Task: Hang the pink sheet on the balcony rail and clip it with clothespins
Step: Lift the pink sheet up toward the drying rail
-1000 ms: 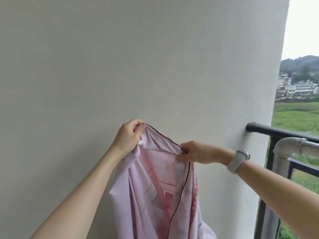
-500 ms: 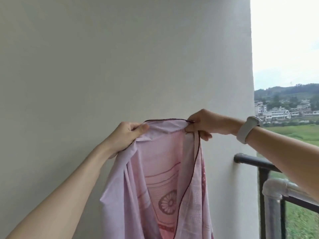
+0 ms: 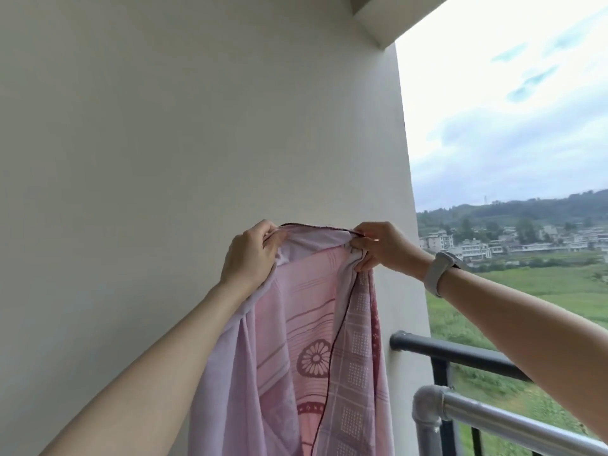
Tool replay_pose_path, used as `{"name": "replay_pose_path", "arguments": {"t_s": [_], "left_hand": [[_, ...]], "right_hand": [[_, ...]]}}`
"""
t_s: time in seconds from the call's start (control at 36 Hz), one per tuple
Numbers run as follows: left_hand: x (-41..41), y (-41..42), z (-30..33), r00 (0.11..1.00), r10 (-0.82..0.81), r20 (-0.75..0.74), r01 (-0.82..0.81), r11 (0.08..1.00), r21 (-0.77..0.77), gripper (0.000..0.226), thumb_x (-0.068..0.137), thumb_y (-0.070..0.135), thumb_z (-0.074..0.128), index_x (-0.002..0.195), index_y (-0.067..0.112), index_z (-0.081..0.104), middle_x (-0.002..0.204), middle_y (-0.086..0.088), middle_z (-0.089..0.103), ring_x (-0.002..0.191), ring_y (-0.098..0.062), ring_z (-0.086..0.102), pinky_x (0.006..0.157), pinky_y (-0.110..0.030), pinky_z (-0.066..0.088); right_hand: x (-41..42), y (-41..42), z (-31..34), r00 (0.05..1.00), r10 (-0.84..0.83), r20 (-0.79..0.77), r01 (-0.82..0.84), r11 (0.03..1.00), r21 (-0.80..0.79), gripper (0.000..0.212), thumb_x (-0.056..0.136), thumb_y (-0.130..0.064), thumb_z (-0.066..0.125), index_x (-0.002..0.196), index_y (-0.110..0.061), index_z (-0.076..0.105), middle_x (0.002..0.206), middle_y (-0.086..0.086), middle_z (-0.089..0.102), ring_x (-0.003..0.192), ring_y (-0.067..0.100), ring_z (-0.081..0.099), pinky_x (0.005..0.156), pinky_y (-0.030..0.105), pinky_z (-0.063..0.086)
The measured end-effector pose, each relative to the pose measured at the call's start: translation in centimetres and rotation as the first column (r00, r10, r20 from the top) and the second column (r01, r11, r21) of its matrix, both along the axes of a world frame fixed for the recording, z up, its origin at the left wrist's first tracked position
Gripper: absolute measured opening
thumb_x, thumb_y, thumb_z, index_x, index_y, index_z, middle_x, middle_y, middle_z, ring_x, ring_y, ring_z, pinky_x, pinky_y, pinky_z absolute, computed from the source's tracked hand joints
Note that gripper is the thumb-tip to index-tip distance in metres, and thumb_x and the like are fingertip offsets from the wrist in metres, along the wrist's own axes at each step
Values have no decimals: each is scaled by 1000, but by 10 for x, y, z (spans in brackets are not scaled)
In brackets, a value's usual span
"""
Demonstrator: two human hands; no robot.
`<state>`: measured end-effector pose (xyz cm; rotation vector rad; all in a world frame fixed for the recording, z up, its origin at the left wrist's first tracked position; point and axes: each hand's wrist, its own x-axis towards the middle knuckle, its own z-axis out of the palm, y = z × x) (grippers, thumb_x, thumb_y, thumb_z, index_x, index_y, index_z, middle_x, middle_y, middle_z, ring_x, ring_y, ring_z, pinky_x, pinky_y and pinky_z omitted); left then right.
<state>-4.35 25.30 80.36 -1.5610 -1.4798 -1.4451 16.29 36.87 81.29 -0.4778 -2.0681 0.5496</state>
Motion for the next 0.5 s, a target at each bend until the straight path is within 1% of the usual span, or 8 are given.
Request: {"name": "replay_pose_path", "arguments": {"t_s": [0.08, 0.17, 0.22, 0.28, 0.33, 0.36, 0.42, 0.5], "left_hand": [[33, 18, 26, 999, 31, -38, -30, 999, 43, 24, 93, 34, 49, 81, 15, 56, 64, 1, 61, 74, -31, 59, 67, -35, 45], [70, 32, 46, 997, 43, -61, -36, 994, 98, 27, 93, 37, 46, 83, 14, 55, 68, -3, 64, 75, -33, 59, 67, -37, 47], [97, 42, 55, 996, 35, -83, -25, 993, 116, 28, 93, 39, 45, 83, 14, 54, 68, -3, 65, 75, -33, 59, 69, -39, 48], [123, 52, 55, 995, 19, -96, -10, 996, 91, 28, 93, 39, 45, 83, 15, 54, 68, -3, 66, 75, -32, 61, 71, -41, 49], [142, 61, 47, 992, -14, -123, 16, 1000, 12, 25, 93, 40, 46, 83, 17, 53, 67, -3, 65, 73, -31, 64, 70, -42, 51], [150, 65, 40, 990, -30, -139, 26, 999, -31, 25, 93, 40, 46, 84, 18, 52, 67, -5, 64, 73, -31, 64, 69, -43, 51], [166, 67, 26, 986, -46, -159, 31, 995, -97, 25, 93, 41, 46, 86, 18, 53, 68, -8, 64, 73, -32, 65, 67, -43, 51], [190, 61, 14, 990, -76, -121, 64, 993, -99, 23, 93, 39, 47, 84, 18, 53, 67, -6, 64, 69, -30, 64, 68, -42, 51]], "right_hand": [[31, 13, 23, 994, -64, -91, 76, 987, 139, 15, 92, -7, 51, 83, -15, 60, 90, 16, 68, 63, 30, 68, 66, 43, 57], [60, 26, 46, 979, -106, -172, 143, 965, 220, 13, 91, -6, 51, 89, -10, 63, 87, 16, 68, 60, 25, 68, 61, 35, 57], [82, 38, 54, 972, -137, -193, 183, 951, 250, 13, 92, -8, 51, 91, -7, 63, 87, 14, 69, 60, 21, 68, 61, 35, 57], [108, 52, 54, 970, -174, -171, 215, 940, 264, 14, 93, -9, 50, 92, -5, 63, 87, 12, 69, 62, 21, 68, 66, 40, 56], [133, 64, 48, 967, -228, -115, 252, 925, 285, 14, 92, -10, 50, 90, -6, 64, 87, 11, 69, 69, 25, 67, 72, 43, 54], [145, 68, 44, 963, -258, -80, 270, 912, 308, 14, 92, -10, 51, 89, -7, 65, 86, 11, 69, 72, 26, 66, 74, 43, 53], [166, 69, 35, 952, -304, -27, 294, 888, 353, 16, 91, -11, 52, 84, -12, 66, 84, 9, 70, 72, 25, 63, 73, 39, 51], [192, 61, 26, 952, -307, -6, 287, 883, 372, 20, 91, -10, 52, 77, -22, 61, 79, 3, 68, 64, 16, 59, 67, 33, 49]]}}
